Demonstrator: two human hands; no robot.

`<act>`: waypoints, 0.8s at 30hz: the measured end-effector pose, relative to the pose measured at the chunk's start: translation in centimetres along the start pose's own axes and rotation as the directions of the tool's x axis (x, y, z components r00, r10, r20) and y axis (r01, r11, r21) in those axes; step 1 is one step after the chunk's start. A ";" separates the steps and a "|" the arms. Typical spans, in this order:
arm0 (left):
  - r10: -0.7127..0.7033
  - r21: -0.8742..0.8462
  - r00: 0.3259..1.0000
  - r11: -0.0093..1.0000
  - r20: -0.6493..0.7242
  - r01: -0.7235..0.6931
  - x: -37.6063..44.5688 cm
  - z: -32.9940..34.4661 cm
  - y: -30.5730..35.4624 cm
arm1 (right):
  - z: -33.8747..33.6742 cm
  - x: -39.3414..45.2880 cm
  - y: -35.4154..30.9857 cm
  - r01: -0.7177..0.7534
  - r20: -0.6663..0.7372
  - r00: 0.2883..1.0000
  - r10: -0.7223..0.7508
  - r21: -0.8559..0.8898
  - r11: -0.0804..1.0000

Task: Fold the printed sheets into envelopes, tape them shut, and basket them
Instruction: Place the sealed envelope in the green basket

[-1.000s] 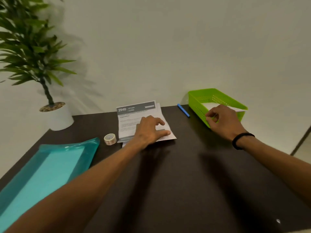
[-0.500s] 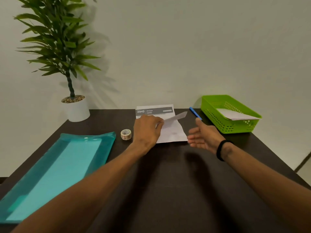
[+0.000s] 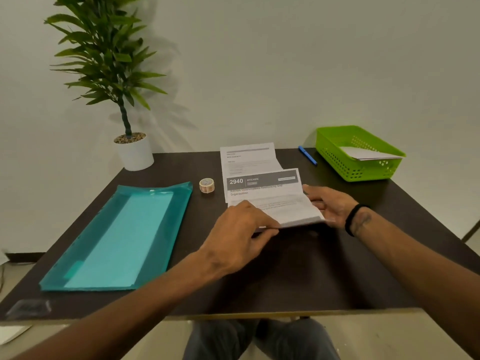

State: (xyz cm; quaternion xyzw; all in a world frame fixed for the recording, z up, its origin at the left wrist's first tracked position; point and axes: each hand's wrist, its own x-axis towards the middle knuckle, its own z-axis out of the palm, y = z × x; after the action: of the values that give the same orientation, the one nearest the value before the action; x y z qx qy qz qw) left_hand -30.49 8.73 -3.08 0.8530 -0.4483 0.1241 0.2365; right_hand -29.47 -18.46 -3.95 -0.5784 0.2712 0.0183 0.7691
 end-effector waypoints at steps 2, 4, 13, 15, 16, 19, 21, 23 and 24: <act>0.013 -0.081 0.992 0.997 0.127 -0.002 -1.4 -0.3 -0.3 | -0.3 0.0 0.7 -0.013 -0.016 1.000 0.013 0.022 1.000; -0.005 -0.146 0.967 0.988 0.254 0.044 -2.3 -0.9 -0.6 | -0.4 0.0 0.9 -0.011 -0.024 1.000 0.012 0.020 1.000; -0.549 -0.294 0.819 0.820 -0.164 0.491 0.9 -1.1 -8.2 | -1.5 1.4 0.7 0.059 0.053 0.997 -0.058 -0.017 0.998; -0.586 -0.335 0.804 0.781 -0.099 0.527 2.5 -0.4 -9.7 | -1.9 2.1 0.7 0.061 0.102 0.993 -0.064 0.032 0.998; -0.586 -0.372 0.809 0.764 -0.055 0.528 3.4 0.0 -10.1 | -2.0 2.5 0.7 0.062 0.124 0.990 -0.068 0.052 0.997; -0.560 -0.628 0.822 0.605 0.101 0.489 5.7 1.4 -10.9 | -2.2 3.7 0.4 0.076 0.181 0.980 -0.089 0.077 0.994; -0.528 -0.796 0.826 0.405 0.198 0.450 7.0 2.4 -11.1 | -2.1 4.4 0.0 0.102 0.205 0.972 -0.118 0.090 0.991; -0.533 -0.863 0.813 0.272 0.233 0.425 7.6 3.4 -11.3 | -1.9 5.0 0.1 0.150 0.202 0.965 -0.168 0.102 0.983; -0.539 -0.882 0.807 0.225 0.241 0.414 7.6 4.0 -11.6 | -1.8 5.2 0.3 0.183 0.194 0.961 -0.198 0.093 0.979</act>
State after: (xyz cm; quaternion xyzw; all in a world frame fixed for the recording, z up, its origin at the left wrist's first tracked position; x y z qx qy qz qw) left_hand -16.62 6.89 -6.66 0.6672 -0.1432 -0.1693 0.7111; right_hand -25.91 -21.49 -6.84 -0.5680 0.1352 -0.0074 0.8118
